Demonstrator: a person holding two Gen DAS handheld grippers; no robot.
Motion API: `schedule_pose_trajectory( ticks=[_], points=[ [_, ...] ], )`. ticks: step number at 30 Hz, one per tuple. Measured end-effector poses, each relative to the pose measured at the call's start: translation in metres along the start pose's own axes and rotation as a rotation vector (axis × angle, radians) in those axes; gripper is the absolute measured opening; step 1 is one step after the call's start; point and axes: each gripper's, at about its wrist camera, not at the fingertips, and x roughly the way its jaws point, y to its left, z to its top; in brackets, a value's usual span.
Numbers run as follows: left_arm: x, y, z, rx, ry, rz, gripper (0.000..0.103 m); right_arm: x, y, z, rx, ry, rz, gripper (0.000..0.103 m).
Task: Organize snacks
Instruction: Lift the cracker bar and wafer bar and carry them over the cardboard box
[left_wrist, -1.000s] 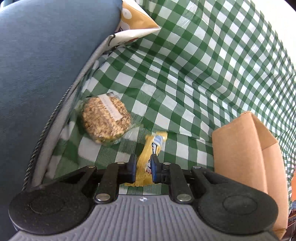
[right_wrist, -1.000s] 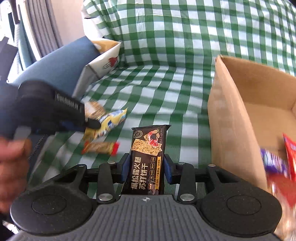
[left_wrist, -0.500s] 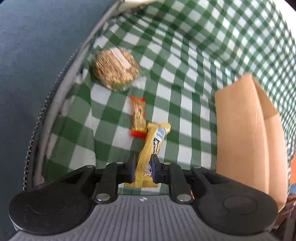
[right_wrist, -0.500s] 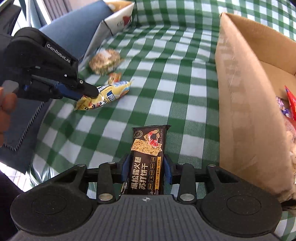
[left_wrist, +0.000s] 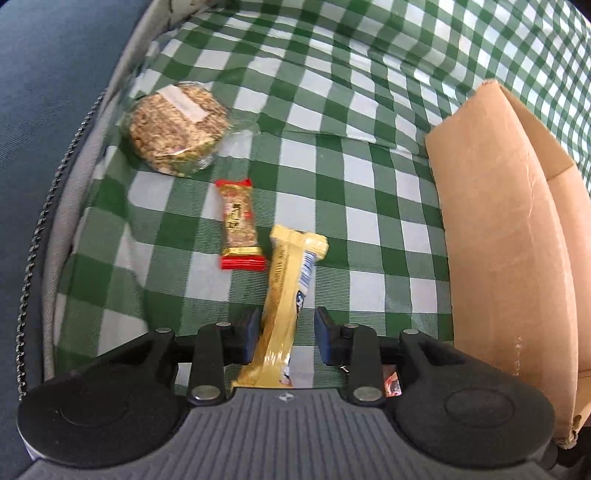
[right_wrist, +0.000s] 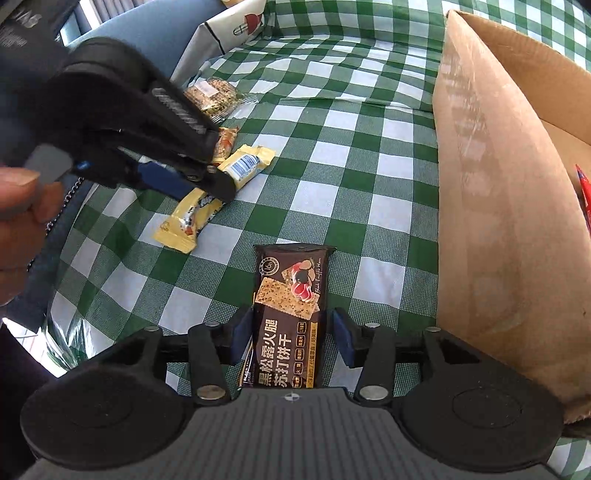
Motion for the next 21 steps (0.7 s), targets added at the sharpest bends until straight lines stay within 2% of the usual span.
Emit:
schedule_pose_trajectory(
  ticks=[4, 6, 7, 8, 11, 17, 21],
  points=[
    [0.005, -0.009, 0.001, 0.017, 0.005, 0.005, 0.036, -0.001, 0.004, -0.001, -0.038, -0.001, -0.009, 0.050],
    [0.007, -0.011, 0.000, 0.030, 0.011, 0.006, 0.033, -0.001, 0.005, -0.002, -0.058, -0.003, -0.015, 0.047],
    [0.007, -0.013, 0.000, 0.037, 0.011, 0.007, 0.024, -0.002, 0.005, -0.002, -0.066, -0.007, -0.018, 0.044],
    [0.007, -0.013, 0.000, 0.043, 0.007, 0.008, 0.018, -0.003, 0.005, -0.002, -0.069, -0.012, -0.020, 0.042],
    [0.001, -0.015, -0.001, 0.040, -0.026, -0.015, 0.013, -0.008, 0.002, 0.000, -0.067, -0.039, -0.022, 0.041],
    [-0.036, -0.014, -0.011, -0.004, -0.179, -0.090, 0.013, -0.042, 0.003, 0.004, -0.074, -0.190, -0.018, 0.041],
    [-0.069, -0.011, -0.021, -0.058, -0.321, -0.150, 0.013, -0.081, -0.004, 0.011, -0.070, -0.315, -0.028, 0.041]
  ],
)
